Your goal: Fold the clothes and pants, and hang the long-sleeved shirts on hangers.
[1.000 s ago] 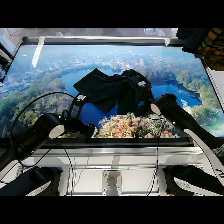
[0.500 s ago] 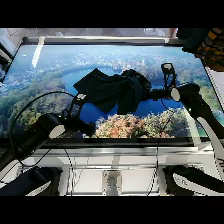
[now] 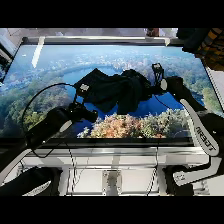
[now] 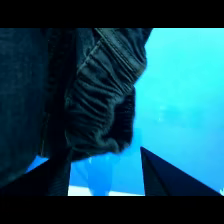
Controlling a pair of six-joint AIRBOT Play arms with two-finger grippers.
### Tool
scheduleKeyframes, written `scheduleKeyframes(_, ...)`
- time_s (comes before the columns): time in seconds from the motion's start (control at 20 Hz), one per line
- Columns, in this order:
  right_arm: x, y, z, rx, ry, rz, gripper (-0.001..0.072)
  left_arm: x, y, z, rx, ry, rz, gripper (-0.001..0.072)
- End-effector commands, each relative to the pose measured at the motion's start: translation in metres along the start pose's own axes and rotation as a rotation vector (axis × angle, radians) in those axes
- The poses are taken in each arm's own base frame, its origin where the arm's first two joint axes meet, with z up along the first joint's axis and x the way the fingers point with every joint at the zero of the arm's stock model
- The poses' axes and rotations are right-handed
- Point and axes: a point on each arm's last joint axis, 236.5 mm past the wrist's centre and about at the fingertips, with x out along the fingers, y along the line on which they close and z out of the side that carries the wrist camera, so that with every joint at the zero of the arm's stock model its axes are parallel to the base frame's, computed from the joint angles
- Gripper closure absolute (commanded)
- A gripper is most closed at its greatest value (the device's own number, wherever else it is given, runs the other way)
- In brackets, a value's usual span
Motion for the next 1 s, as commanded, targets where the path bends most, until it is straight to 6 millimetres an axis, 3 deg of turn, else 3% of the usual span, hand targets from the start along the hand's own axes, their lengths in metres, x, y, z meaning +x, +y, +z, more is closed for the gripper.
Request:
scheduleKeyframes(0.0, 0.025, 0.016, -0.009, -0.025, 0.054, 0.066, 0.0258, 0.012, 0.012, 0.003, 0.002, -0.009, 0.026, 0.0015)
scheduleKeyframes(0.1, 0.036, 0.018, -0.015, -0.020, 0.075, 0.072, 0.0272, 0.012, 0.010, 0.007, 0.002, -0.027, 0.020, 0.0015)
scheduleKeyframes(0.15, 0.040, 0.019, -0.017, -0.019, 0.080, 0.074, 0.0325, 0.012, 0.009, 0.010, 0.002, -0.039, 0.017, 0.0015)
scheduleKeyframes(0.35, 0.043, 0.025, -0.016, 0.007, 0.074, 0.098, 0.0652, 0.012, 0.008, 0.015, 0.003, -0.061, 0.012, 0.0015)
scheduleKeyframes(0.4, 0.043, 0.026, -0.014, 0.013, 0.068, 0.103, 0.0677, 0.012, 0.008, 0.015, 0.003, -0.061, 0.012, 0.0015)
scheduleKeyframes(0.75, 0.043, 0.027, -0.013, 0.016, 0.063, 0.105, 0.0677, 0.010, 0.004, 0.042, 0.121, -0.175, -0.001, 0.0015)
scheduleKeyframes(0.95, 0.044, 0.026, -0.009, 0.016, 0.047, 0.103, 0.0676, 0.010, 0.003, 0.042, 0.121, -0.178, -0.002, 0.0015)
